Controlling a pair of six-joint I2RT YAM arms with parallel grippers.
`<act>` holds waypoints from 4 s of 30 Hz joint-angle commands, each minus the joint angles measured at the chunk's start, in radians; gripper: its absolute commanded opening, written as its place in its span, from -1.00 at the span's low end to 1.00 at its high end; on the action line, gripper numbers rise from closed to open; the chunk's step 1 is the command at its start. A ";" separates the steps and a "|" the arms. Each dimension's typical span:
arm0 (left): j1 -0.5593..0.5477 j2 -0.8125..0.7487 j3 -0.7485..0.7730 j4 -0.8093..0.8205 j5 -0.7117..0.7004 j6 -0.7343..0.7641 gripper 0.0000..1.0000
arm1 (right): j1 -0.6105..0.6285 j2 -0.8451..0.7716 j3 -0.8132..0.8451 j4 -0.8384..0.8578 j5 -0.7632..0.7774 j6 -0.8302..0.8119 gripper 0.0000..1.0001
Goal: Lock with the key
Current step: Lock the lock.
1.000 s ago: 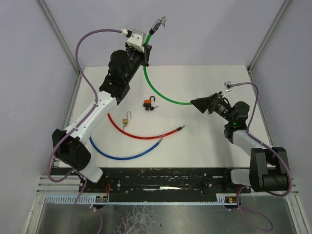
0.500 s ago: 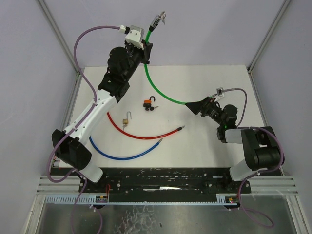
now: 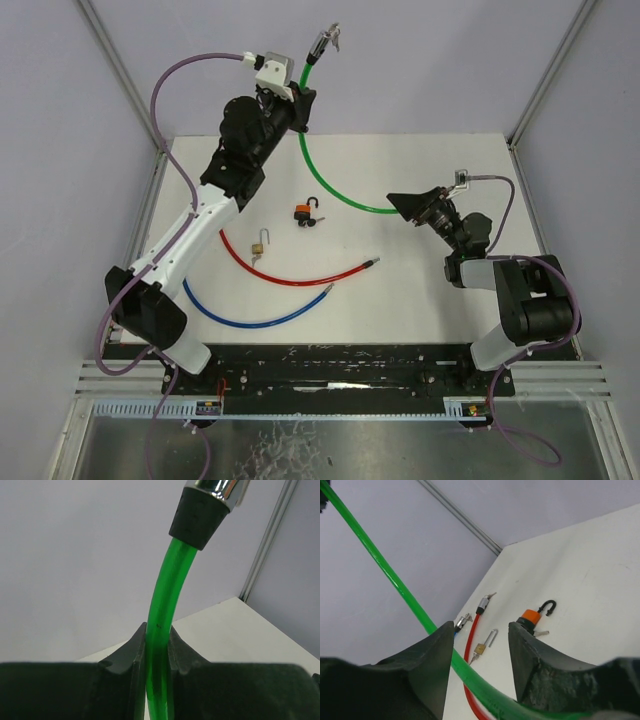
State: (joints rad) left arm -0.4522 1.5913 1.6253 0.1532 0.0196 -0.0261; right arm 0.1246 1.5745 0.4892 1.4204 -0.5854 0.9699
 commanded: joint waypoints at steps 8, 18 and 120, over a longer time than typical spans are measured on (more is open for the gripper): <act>0.002 -0.065 -0.122 0.119 0.044 -0.069 -1.00 | -0.003 -0.169 0.162 -0.155 -0.017 -0.161 -0.63; -0.054 -0.073 -0.282 0.210 0.036 -0.112 -1.00 | -0.007 -0.167 0.404 -0.572 -0.140 -0.294 -0.47; -0.289 -0.308 -0.752 0.535 -0.226 0.391 -1.00 | 0.279 -0.251 0.602 -1.387 -0.547 -0.769 -1.00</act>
State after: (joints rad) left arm -0.7021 1.3029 0.8875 0.5480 -0.1692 0.4194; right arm 0.3798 1.3609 1.0901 -0.0875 -1.0294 0.1558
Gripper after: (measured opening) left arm 0.124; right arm 0.191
